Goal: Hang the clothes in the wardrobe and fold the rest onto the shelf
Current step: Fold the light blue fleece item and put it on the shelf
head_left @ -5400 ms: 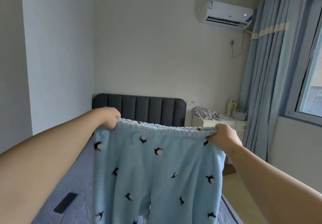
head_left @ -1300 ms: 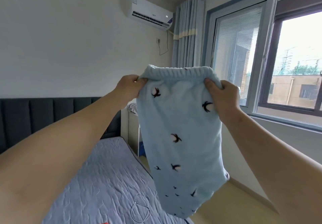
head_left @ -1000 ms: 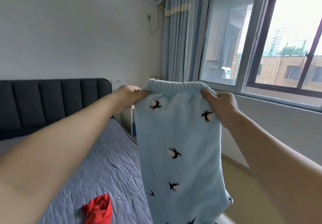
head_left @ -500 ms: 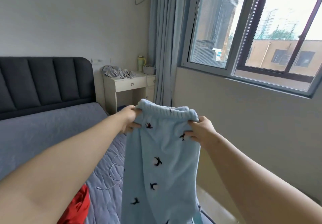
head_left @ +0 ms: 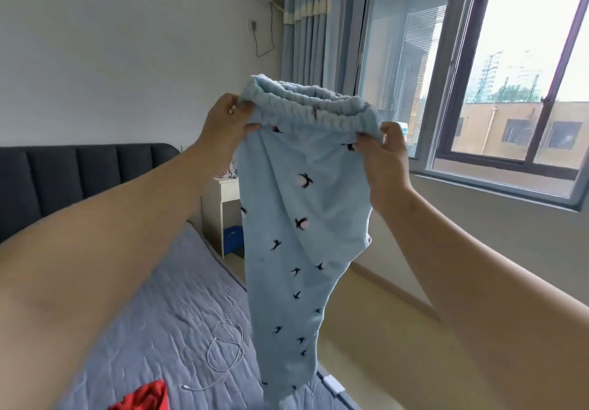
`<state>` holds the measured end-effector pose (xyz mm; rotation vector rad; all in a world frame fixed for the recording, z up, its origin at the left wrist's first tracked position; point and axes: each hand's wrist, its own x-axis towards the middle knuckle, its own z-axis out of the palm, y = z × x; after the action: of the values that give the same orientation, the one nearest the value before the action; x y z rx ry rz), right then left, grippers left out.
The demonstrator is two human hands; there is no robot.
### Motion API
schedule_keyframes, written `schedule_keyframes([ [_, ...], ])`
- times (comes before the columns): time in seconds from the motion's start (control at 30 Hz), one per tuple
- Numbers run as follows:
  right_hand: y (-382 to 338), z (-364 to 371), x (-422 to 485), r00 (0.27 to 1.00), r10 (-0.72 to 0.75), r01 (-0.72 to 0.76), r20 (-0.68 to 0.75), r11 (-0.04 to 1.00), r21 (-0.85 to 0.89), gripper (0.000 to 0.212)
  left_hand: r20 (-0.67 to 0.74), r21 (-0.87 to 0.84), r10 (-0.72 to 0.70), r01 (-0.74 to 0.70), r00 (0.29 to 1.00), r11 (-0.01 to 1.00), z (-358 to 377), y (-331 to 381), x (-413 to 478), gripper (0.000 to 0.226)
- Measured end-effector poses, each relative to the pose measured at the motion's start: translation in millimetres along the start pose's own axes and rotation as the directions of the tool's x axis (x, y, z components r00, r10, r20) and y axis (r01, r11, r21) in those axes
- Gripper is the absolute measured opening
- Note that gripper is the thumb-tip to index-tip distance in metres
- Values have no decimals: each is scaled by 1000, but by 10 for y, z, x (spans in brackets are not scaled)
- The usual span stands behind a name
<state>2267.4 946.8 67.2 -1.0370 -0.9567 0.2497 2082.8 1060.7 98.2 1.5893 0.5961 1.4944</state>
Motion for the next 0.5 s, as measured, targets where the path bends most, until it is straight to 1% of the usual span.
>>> schedule_keyframes([
  [0.1,-180,7,-135,998,-63,63,-22,998,1,25,31,-11,9,-8,999,1000,-115,192,-158,12],
  [0.2,-267,30,-425,996,-66,68,-60,997,38,26,74,61,-3,-1,997,998,-323,309,-458,12],
  [0.3,-284,34,-781,993,2,7,-114,996,86,27,76,159,-25,13,997,987,-530,314,-802,12],
  [0.37,-259,51,-1092,988,62,-55,-140,997,56,27,39,238,-54,43,998,970,-708,272,-1091,15],
  [0.43,-180,50,-1445,982,116,-113,-151,993,31,26,44,249,-125,110,991,962,-887,164,-1407,16],
  [0.5,-49,27,-1827,970,184,-184,-158,983,14,28,83,228,-223,199,971,953,-1070,12,-1754,16],
])
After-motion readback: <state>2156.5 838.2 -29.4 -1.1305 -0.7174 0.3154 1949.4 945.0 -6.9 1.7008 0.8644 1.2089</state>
